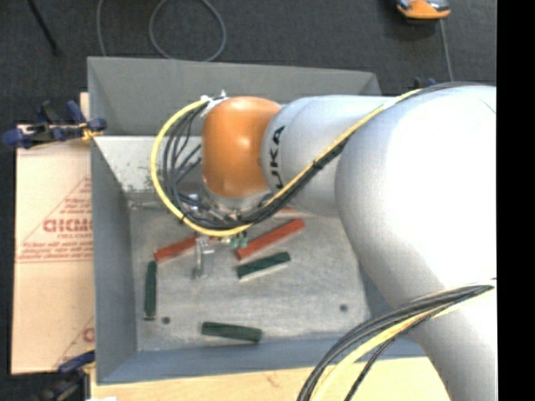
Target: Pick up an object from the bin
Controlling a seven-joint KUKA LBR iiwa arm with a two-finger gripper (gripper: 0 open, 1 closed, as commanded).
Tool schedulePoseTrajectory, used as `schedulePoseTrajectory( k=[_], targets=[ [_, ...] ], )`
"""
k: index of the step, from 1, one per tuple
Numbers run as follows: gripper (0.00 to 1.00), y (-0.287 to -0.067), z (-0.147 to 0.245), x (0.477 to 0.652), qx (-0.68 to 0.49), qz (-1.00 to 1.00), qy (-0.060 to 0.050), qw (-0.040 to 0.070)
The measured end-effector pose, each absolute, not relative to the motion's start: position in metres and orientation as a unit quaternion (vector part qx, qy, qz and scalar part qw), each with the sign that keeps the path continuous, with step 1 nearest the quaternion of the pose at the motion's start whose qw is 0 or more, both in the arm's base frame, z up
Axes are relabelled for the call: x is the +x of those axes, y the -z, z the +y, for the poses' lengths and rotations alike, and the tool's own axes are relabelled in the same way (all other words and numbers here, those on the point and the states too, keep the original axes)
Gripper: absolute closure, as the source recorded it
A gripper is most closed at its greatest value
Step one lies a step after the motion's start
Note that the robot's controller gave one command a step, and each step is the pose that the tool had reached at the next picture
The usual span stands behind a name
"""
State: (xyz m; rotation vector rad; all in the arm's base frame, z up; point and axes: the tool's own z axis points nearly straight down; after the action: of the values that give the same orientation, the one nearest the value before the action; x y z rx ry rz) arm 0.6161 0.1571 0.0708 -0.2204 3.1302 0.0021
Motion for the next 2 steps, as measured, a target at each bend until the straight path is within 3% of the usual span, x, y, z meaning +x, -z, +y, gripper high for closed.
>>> schedulePoseTrajectory(
  k=[1, 2],
  targets=[
    [1.0, -0.071, 0.157, 0.616, -0.07, 0.998, -0.001, 0.002],
    [1.0, -0.118, 0.157, 0.619, -0.07, 0.998, -0.001, 0.005]
  ],
)
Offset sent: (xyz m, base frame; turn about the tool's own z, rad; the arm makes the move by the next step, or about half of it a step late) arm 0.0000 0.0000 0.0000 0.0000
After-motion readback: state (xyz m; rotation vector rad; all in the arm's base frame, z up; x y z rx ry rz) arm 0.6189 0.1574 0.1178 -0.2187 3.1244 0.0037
